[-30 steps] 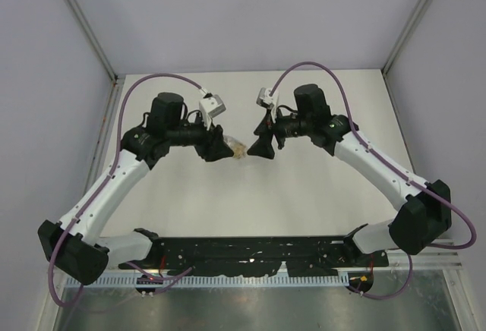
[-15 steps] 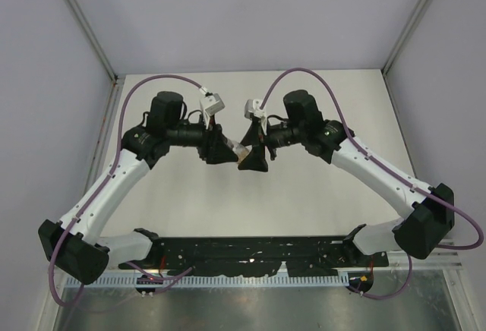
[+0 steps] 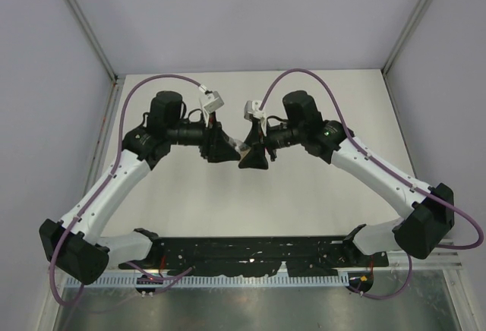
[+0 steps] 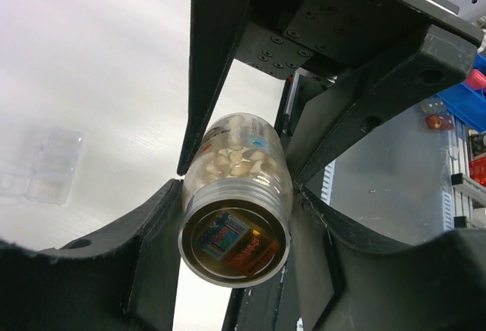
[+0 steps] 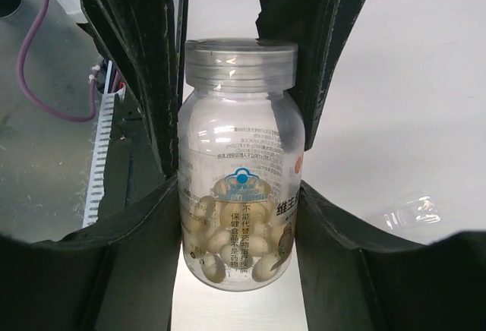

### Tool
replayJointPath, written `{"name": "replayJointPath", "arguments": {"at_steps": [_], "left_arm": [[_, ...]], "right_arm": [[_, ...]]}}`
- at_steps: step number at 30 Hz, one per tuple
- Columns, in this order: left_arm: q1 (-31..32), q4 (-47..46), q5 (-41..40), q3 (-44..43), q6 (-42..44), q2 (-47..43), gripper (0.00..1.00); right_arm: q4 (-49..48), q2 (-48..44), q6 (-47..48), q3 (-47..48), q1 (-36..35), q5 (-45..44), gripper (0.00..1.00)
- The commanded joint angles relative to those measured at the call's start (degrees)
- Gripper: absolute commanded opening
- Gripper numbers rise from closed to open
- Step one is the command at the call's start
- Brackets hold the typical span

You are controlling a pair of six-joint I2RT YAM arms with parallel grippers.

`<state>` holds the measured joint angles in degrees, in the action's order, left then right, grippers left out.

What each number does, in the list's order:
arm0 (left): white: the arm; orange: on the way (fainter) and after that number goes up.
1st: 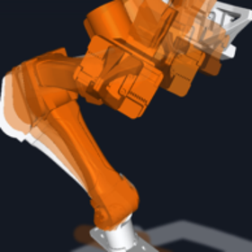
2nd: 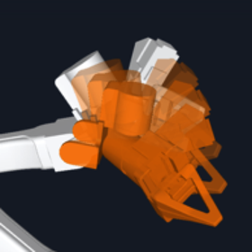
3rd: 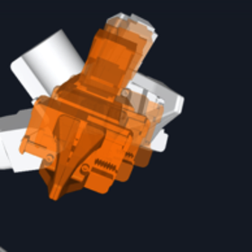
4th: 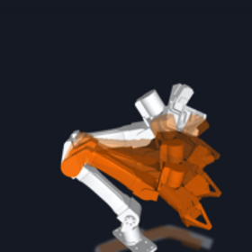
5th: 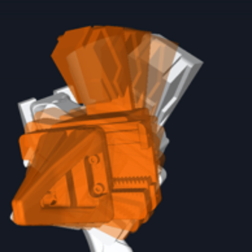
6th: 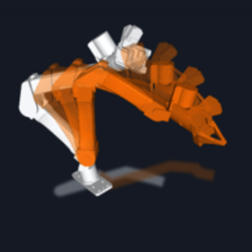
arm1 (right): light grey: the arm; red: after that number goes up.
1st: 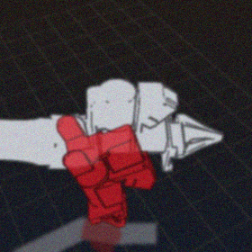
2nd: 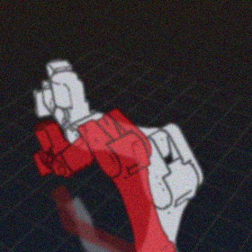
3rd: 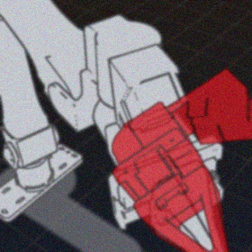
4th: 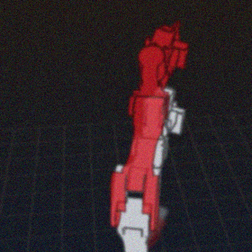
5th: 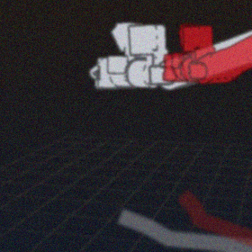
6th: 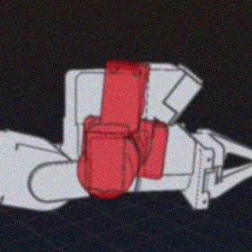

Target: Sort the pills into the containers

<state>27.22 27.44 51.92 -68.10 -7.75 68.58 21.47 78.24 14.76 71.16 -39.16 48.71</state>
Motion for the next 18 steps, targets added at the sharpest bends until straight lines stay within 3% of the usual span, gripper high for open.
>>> {"name": "replayJointPath", "arguments": {"at_steps": [1,3,5,8,13,18], "left_arm": [[-0.2,-3.0,1.4,0.6,-0.8,-1.6,0.13],[-0.6,-2.3,1.4,0.7,0.2,-2.0,0.36],[-1.2,-1.3,1.4,0.4,1.2,-2.7,0.60],[-2.3,1.4,1.6,-0.8,4.5,-4.1,0.80],[-2.6,8.9,2.1,-3.4,13.9,-5.8,0.96],[-2.4,14.0,3.0,-4.4,20.7,-5.9,0.96]], "right_arm": [[-0.5,-1.1,1.5,1.7,-0.3,-0.2,0.13],[0.5,-1.5,2.3,1.8,-0.3,-0.3,0.05],[2.2,-1.8,3.1,2.1,-0.3,0.2,0.06],[5.1,-1.8,4.3,2.4,-0.3,1.8,0.05],[8.9,-1.5,5.6,2.7,-0.3,4.4,0.06],[11.2,-1.5,6.3,3.3,-0.3,6.5,0.06]]}}
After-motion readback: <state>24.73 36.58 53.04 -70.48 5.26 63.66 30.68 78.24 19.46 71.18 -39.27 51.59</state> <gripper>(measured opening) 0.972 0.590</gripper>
